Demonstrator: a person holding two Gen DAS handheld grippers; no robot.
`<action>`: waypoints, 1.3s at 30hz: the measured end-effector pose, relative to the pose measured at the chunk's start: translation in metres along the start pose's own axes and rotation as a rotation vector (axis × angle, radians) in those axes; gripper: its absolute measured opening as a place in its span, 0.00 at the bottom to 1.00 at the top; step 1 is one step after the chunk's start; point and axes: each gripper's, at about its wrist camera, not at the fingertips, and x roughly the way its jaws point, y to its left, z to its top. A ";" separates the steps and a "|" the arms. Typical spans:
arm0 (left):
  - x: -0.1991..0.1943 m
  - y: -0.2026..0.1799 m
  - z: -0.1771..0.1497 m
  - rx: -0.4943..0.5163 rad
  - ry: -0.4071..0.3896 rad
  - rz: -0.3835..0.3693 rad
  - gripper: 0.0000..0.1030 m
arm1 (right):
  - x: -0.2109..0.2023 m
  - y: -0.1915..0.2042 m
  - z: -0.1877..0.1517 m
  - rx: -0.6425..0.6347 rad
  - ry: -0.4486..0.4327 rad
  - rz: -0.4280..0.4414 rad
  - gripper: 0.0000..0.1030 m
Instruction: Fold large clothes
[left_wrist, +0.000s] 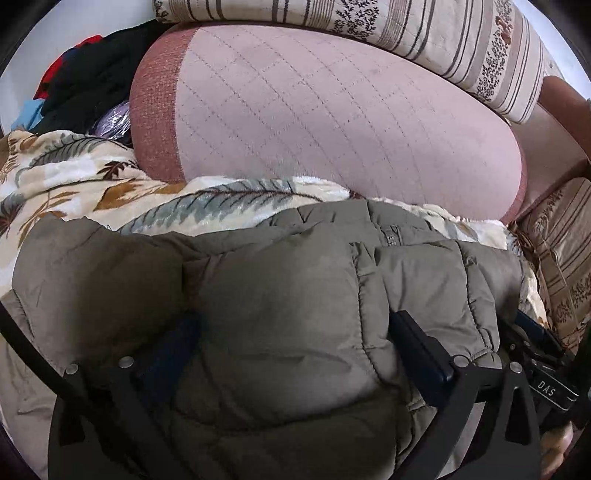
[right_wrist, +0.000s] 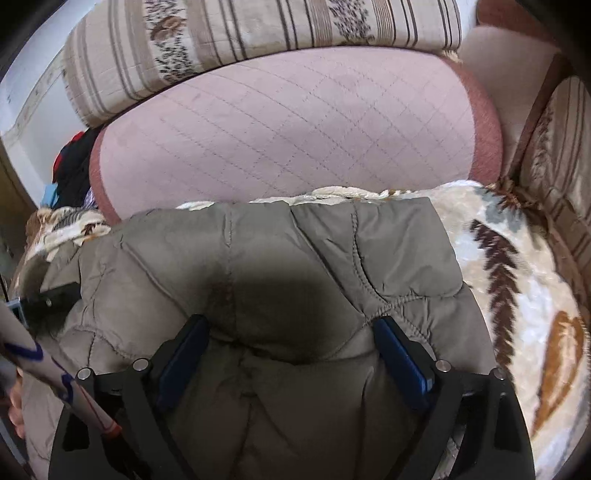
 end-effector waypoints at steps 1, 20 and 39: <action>0.001 0.000 0.001 0.000 -0.004 -0.001 1.00 | 0.002 -0.001 0.000 0.008 0.001 0.006 0.93; -0.198 0.016 -0.138 0.044 -0.195 0.114 1.00 | -0.183 -0.022 -0.158 0.139 -0.119 -0.033 0.92; -0.132 0.194 -0.194 -0.393 -0.006 -0.191 1.00 | -0.142 -0.101 -0.209 0.486 0.046 0.165 0.93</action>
